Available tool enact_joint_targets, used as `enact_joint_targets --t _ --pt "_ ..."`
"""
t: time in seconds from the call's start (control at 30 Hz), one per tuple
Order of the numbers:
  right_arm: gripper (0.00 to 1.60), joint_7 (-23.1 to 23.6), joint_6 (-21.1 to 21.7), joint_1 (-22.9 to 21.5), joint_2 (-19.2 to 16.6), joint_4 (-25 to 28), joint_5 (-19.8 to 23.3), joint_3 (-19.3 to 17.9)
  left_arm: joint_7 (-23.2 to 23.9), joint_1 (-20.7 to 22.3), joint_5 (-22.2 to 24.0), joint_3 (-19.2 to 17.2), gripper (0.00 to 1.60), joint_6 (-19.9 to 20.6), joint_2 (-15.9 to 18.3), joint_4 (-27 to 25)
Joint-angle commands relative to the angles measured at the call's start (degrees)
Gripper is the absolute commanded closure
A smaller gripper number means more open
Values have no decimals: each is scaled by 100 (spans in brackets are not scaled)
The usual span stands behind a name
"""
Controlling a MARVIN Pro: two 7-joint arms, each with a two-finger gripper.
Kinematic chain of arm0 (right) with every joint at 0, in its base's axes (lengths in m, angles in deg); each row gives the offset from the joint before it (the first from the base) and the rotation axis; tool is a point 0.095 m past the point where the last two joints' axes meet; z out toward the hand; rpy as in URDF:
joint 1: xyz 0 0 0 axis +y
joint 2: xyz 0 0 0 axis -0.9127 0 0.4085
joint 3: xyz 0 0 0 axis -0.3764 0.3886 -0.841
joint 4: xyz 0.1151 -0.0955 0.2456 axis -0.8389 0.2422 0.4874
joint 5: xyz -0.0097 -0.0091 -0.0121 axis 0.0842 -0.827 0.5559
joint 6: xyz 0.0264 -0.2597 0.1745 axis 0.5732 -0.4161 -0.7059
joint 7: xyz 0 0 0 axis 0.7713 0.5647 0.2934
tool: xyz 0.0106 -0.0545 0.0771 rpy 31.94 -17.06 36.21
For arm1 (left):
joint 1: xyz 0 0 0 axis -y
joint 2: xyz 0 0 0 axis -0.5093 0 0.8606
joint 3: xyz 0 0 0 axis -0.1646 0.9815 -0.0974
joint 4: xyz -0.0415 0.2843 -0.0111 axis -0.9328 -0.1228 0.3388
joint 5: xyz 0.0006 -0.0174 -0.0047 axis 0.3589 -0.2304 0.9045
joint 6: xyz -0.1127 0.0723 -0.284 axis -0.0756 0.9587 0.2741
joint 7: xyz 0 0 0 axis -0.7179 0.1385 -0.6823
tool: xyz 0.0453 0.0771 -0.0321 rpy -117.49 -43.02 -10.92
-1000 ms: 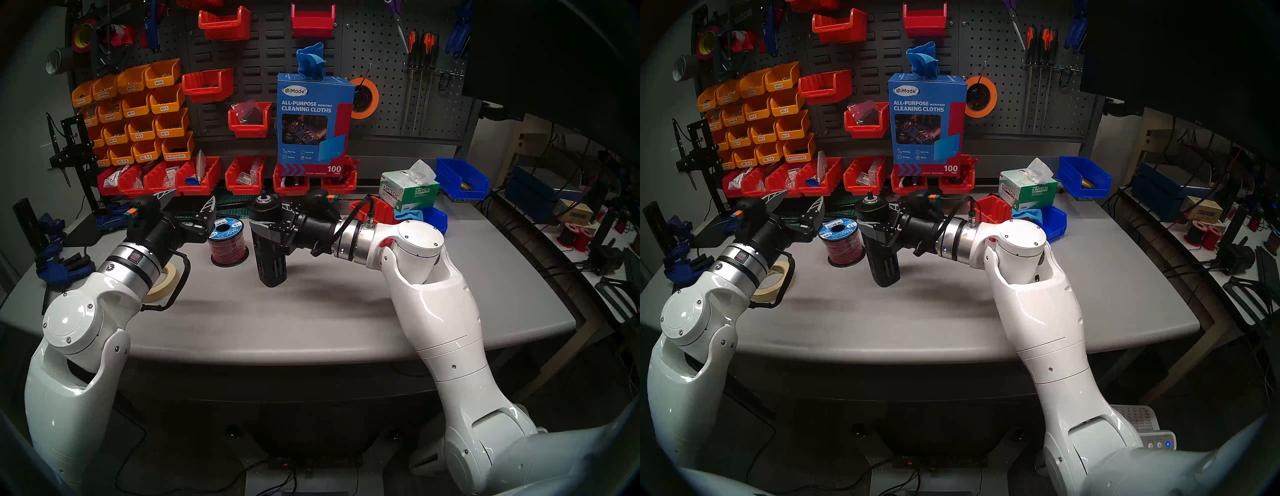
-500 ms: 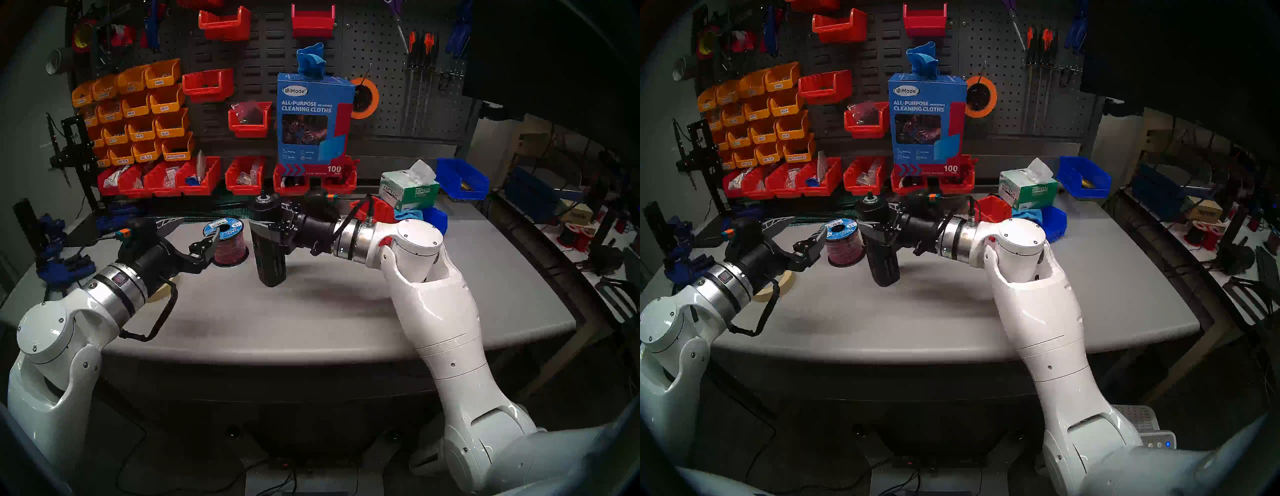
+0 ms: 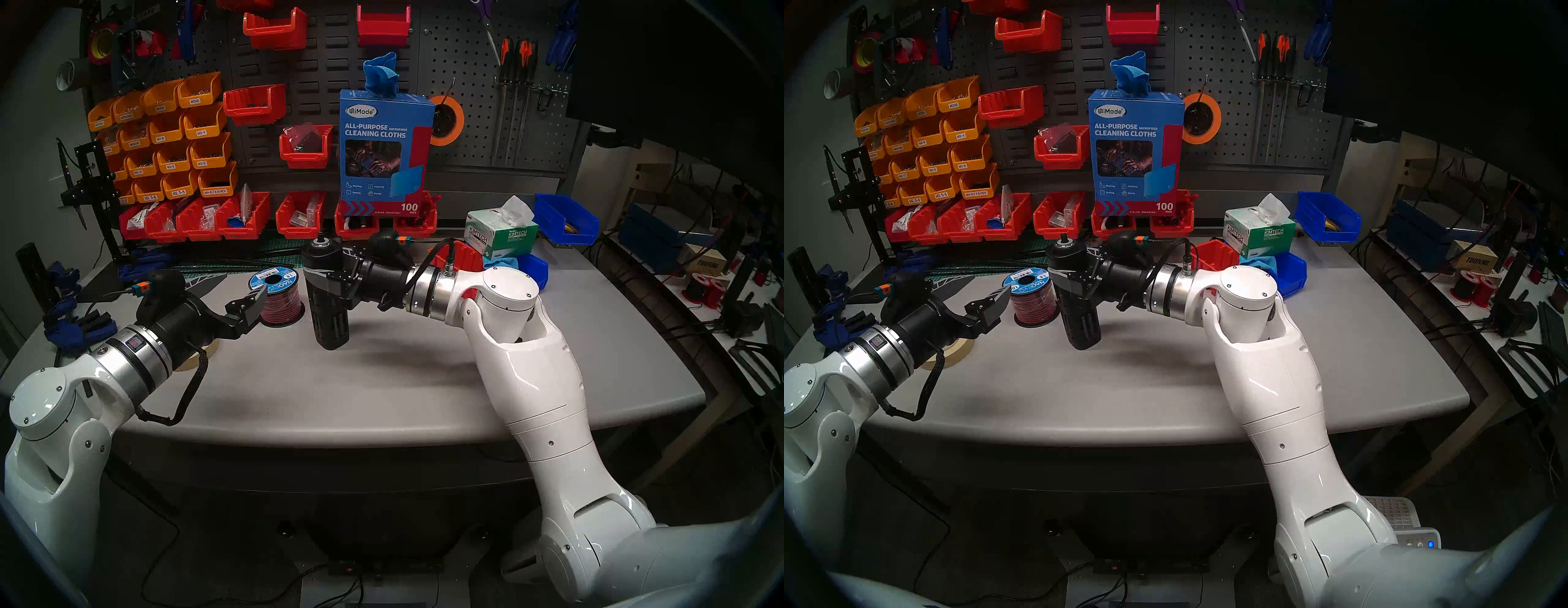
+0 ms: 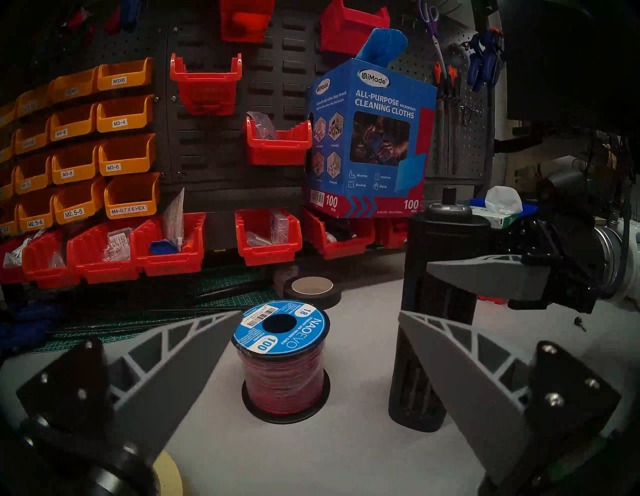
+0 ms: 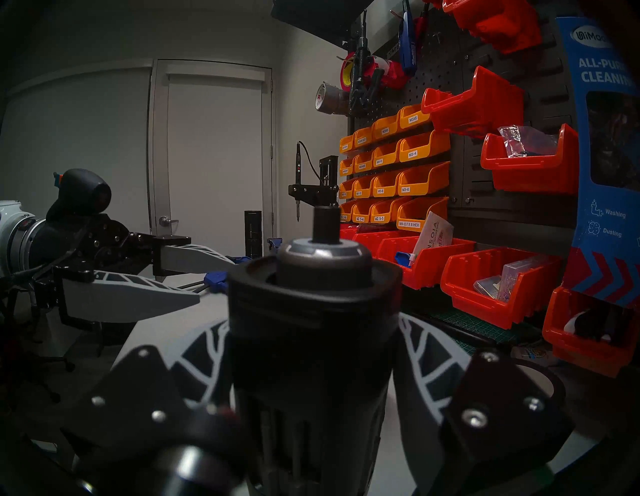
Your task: Pick a screwdriver bit and insert it into the screwdriver
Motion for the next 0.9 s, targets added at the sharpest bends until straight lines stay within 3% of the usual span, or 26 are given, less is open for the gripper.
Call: enact_joint_targets --t 0.0,0.87 --pt "95 -17 -64 -243 120 166 18 -1 8 168 9 -115 0 -104 30 -158" --pt "88 24 -83 -433 143 -17 1 -43 96 127 3 -114 0 -91 -14 -158"
